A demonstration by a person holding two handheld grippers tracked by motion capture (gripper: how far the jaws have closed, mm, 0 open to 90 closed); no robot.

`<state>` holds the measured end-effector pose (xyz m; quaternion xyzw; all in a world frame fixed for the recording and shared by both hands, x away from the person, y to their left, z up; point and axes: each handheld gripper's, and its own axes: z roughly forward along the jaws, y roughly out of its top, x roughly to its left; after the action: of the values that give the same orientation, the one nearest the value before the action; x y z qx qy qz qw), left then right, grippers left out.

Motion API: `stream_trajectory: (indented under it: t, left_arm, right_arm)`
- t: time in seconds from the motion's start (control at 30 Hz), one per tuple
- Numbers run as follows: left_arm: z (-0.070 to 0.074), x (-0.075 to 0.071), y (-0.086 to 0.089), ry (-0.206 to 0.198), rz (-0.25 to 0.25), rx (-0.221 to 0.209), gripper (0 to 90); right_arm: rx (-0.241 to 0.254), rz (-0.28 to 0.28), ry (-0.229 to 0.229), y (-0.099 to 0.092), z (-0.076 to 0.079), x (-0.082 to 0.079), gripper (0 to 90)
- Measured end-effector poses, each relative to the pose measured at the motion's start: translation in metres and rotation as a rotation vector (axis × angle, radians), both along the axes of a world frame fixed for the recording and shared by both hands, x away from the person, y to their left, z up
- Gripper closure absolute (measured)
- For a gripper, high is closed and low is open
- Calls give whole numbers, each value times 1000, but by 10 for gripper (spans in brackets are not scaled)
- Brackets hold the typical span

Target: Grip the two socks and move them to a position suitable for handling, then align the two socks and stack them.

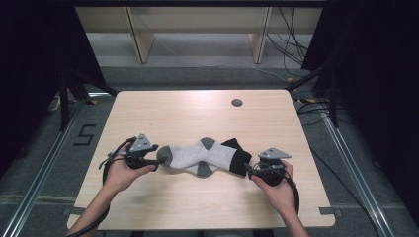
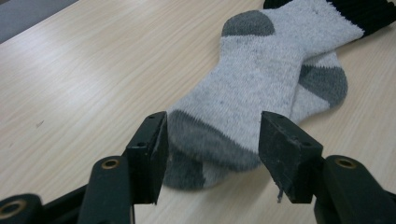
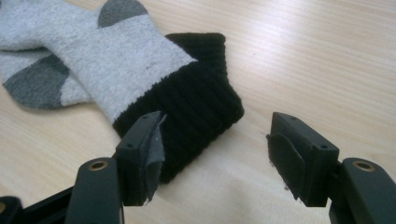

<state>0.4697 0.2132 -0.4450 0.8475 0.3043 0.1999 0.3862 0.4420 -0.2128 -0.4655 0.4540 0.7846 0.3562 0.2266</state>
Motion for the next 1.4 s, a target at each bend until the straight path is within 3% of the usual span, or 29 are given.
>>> stream_trajectory:
  t: [0.07,0.13,0.2,0.37,0.4,0.5,0.57,0.63,0.67,0.7,0.77,0.83,0.9,1.03,1.17,1.2,1.23,1.27,1.3,1.37,1.4]
  left_arm:
    - [-3,-4,3,-2,4,-13,419]
    - [-8,-11,8,-3,-16,-5,445]
    - [-11,-14,11,-11,-23,3,468]
    - [-16,-16,11,-15,-25,9,508]
    - [-16,-16,9,-24,-41,26,510]
    - [-15,-17,4,-53,-65,43,501]
    - [-18,-16,1,-57,-83,37,488]
    - [-21,-16,0,-38,-93,33,469]
    - [-25,-15,0,-17,-99,7,462]
    - [-25,-15,0,-17,-99,7,459]
    - [-30,-16,3,-15,-82,10,460]
    - [-32,-16,5,-12,-66,-2,481]
    - [-33,-16,6,-25,-53,-8,517]
    - [-33,-15,3,-31,-52,-1,570]
    - [-36,-15,1,2,-33,-25,559]
    - [-38,-17,-3,-50,13,31,546]
    - [-38,-17,-3,-50,13,31,537]
    - [-36,-23,-8,-88,-25,131,525]
    - [-37,-24,-11,-94,-34,100,517]
    - [-38,-26,-13,-107,-30,112,486]
    - [-38,-26,-14,-121,-59,167,474]
  right_arm:
    - [-2,5,-9,0,-1,-1,368]
    - [-19,36,18,2,-1,-6,451]
    - [-53,71,9,4,-4,-7,517]
    - [-69,89,4,5,-8,-8,639]
    - [-73,96,1,5,-7,-9,654]
    - [-75,102,7,10,-8,-12,664]
    - [-101,125,-12,10,-9,-10,653]
    - [-93,98,16,12,-9,-12,620]
    - [-106,104,7,11,-10,-12,602]
    - [-106,104,7,11,-10,-12,602]
    - [-78,76,55,14,-9,-16,549]
    - [-83,79,53,13,-9,-16,546]
    - [-83,74,100,15,-13,-16,550]
    - [-89,70,123,16,-18,-12,567]
    - [-90,66,132,17,-21,-13,569]
    - [-88,61,138,18,-22,-14,571]
    - [-88,61,138,18,-22,-14,571]
    - [-91,61,135,18,-23,-14,571]
    - [-88,58,133,18,-24,-15,571]
    - [-94,63,128,17,-25,-14,571]
    - [-91,58,134,17,-25,-14,573]
